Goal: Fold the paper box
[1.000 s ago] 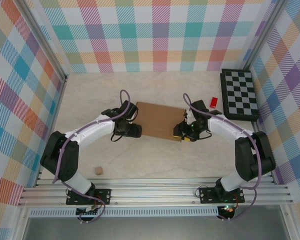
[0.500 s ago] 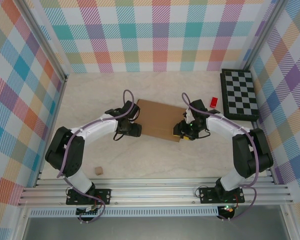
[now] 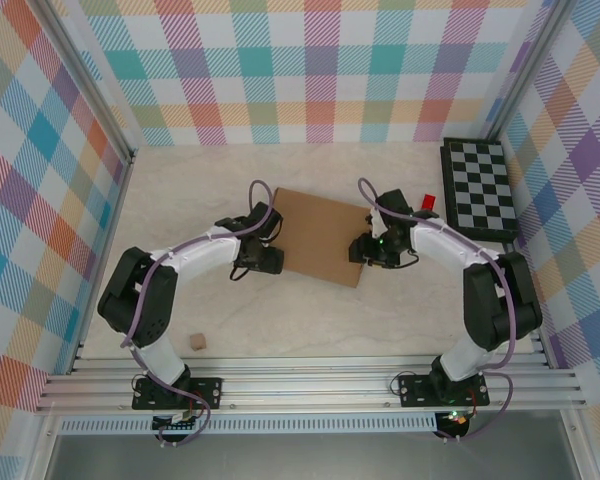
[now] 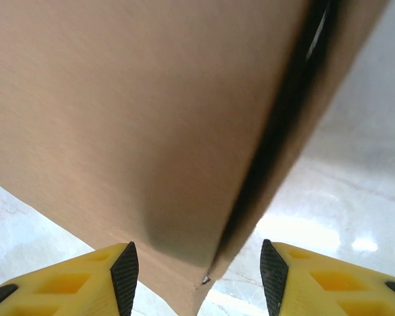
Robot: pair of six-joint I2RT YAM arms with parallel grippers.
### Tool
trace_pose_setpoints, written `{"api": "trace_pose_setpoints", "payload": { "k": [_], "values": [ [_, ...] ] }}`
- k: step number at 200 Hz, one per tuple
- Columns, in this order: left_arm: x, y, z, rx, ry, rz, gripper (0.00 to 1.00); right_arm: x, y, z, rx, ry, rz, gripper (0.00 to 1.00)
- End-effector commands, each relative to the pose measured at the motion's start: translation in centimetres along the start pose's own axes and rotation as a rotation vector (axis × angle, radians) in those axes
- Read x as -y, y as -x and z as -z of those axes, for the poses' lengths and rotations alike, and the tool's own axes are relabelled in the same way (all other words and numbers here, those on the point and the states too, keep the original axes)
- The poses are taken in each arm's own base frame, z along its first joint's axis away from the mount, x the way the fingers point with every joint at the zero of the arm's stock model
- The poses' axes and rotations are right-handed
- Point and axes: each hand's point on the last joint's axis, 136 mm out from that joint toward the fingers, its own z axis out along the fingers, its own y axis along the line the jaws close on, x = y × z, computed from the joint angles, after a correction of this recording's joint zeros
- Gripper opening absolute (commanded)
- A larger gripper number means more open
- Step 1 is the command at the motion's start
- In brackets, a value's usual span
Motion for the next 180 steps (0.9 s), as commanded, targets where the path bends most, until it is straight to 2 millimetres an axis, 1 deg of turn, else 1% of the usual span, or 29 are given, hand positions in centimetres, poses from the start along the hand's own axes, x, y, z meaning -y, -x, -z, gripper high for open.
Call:
{"api": "trace_pose_setpoints", "payload": {
  "k": [1,19,42,60,72,102,121,150,180],
  "values": [
    [-0.4,1.7,0.4,0.029,0.023,0.009,0.72,-0.2,1.7,1.1,0.029,-0.046,0.055,0.55],
    [-0.3,2.4,0.5,0.032,0.028,0.005,0.73,-0.2,2.8,1.3,0.036,-0.063,0.063,0.55],
    [0.1,3.4,0.9,0.046,0.017,0.005,0.73,0.8,4.7,2.1,0.066,-0.117,0.071,0.56],
    [0.4,3.8,0.9,0.048,0.011,-0.003,0.73,1.3,6.6,2.6,0.101,-0.156,0.112,0.56],
    [0.4,3.9,0.6,0.044,0.018,-0.009,0.73,1.3,7.8,2.2,0.117,-0.168,0.162,0.56],
    [0.3,4.1,-0.2,0.033,0.031,-0.022,0.73,2.6,9.9,0.3,0.089,-0.199,0.205,0.56],
    [0.3,4.4,-0.3,0.037,0.032,-0.022,0.73,3.3,11.1,-0.5,0.077,-0.206,0.226,0.56],
    [0.6,4.8,-0.6,0.042,0.028,-0.024,0.73,4.4,12.2,-1.5,0.037,-0.234,0.239,0.56],
    [0.6,5.4,-1.1,0.054,0.033,-0.020,0.73,4.9,12.3,-2.5,0.016,-0.223,0.254,0.56]
  ]
}}
